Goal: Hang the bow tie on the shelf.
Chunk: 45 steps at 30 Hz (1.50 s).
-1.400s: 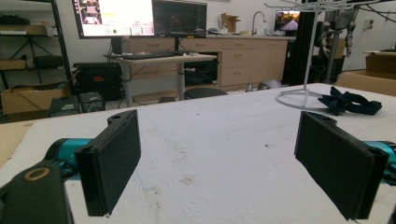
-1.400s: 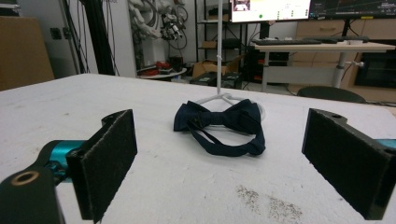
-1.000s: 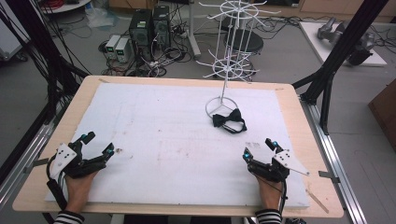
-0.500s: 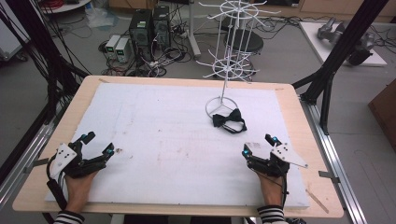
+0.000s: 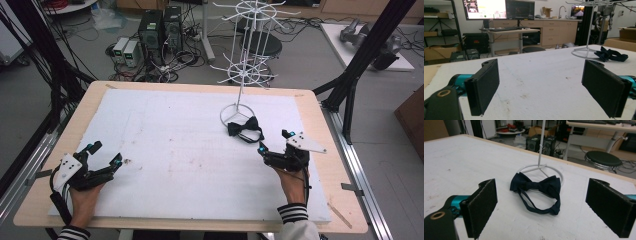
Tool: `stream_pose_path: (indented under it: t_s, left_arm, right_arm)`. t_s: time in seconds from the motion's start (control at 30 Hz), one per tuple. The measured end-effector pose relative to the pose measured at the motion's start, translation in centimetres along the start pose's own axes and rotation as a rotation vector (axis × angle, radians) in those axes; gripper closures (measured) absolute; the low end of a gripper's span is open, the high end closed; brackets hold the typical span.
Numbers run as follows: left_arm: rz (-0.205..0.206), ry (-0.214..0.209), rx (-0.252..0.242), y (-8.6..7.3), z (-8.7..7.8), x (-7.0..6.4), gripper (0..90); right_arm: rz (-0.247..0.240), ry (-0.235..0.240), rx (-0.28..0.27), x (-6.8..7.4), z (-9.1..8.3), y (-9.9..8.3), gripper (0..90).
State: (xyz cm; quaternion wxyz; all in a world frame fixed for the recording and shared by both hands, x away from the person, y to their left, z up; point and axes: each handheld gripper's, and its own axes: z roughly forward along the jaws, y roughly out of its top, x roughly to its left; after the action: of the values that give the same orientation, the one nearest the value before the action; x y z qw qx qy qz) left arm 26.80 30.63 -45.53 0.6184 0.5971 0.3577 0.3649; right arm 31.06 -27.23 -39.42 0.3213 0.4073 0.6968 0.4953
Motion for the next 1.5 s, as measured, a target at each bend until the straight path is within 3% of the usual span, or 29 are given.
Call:
stream_pose_path:
  t_s: [0.13,0.23,0.57,0.8,1.23,1.3,1.5]
  left_arm:
    - [0.001,0.0,0.002,0.0,0.0,0.0,15.0]
    - [0.0,0.0,0.002,0.0,0.0,0.0,15.0]
    - [0.001,0.0,0.0,0.0,0.0,0.0,15.0]
    - [-0.001,0.0,-0.001,0.0,0.0,0.0,14.9]
    - [-0.006,0.001,0.003,0.0,0.1,0.0,15.0]
    - [-0.006,0.001,0.003,0.0,0.1,0.0,15.0]
    - [-0.003,0.001,0.003,0.0,0.0,0.0,15.0]
  right_arm:
    - [0.005,-0.008,0.04,-0.9,0.9,0.7,9.3]
    - [0.013,0.006,0.055,-1.2,1.2,0.9,9.3]
    - [-0.037,0.036,0.15,-2.1,3.5,2.6,9.4]
    - [-0.027,0.075,0.206,-2.8,5.3,3.4,9.6]
    - [-0.051,0.097,0.27,-3.7,7.9,3.5,9.9]
    - [-0.057,0.109,0.275,-3.9,8.2,3.4,16.2]
    - [-0.059,0.14,0.366,-4.6,10.1,3.5,16.1]
